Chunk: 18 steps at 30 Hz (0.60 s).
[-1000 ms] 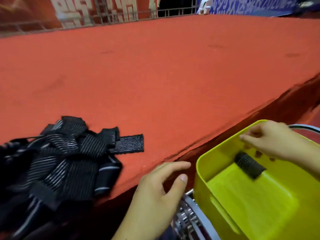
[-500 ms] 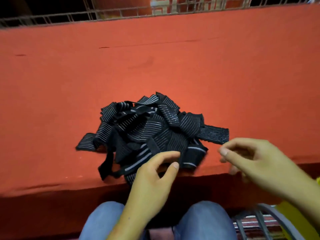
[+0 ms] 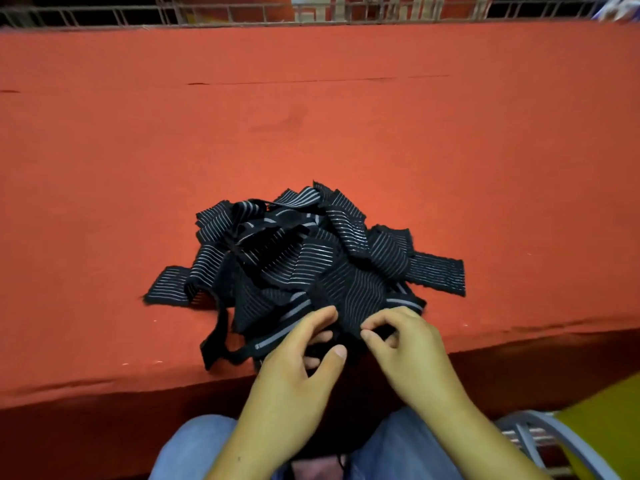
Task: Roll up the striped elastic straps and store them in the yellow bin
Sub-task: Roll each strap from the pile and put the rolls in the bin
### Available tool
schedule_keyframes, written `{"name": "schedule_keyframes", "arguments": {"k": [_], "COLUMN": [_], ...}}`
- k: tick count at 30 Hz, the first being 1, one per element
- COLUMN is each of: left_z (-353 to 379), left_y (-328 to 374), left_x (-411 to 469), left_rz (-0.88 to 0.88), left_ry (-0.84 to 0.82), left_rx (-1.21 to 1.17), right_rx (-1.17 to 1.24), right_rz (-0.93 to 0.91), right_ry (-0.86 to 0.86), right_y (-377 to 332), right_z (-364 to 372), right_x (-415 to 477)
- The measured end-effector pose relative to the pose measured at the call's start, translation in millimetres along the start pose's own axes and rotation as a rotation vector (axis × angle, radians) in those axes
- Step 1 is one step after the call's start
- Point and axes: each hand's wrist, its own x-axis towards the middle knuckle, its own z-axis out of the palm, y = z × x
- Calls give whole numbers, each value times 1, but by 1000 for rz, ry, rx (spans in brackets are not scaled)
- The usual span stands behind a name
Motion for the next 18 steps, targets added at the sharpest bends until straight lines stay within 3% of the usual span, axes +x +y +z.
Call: {"name": "schedule_keyframes", "arguments": {"k": [5,7,12,16,18], "left_z": [8,11,7,10,14], "left_y": [0,0,-4,0,5], "left_x": [1,0,0,0,1], "left_rz": [-23,-32,-36,-39,-20], "left_ry": [-15,-17,-29,-41,-67], "left_rx": [-34,-36,-14,-78,-157], "right_rx": [-74,-87,141,408,419], "right_rz": [-10,-15,-24,79,43], "right_ry": [-101,-51,65,-43,-54], "right_y": [-2,-2,-3,-11,-15], "right_z": [0,2,-8,-19,-25], "right_x": [-1,1,1,-12,-19]}}
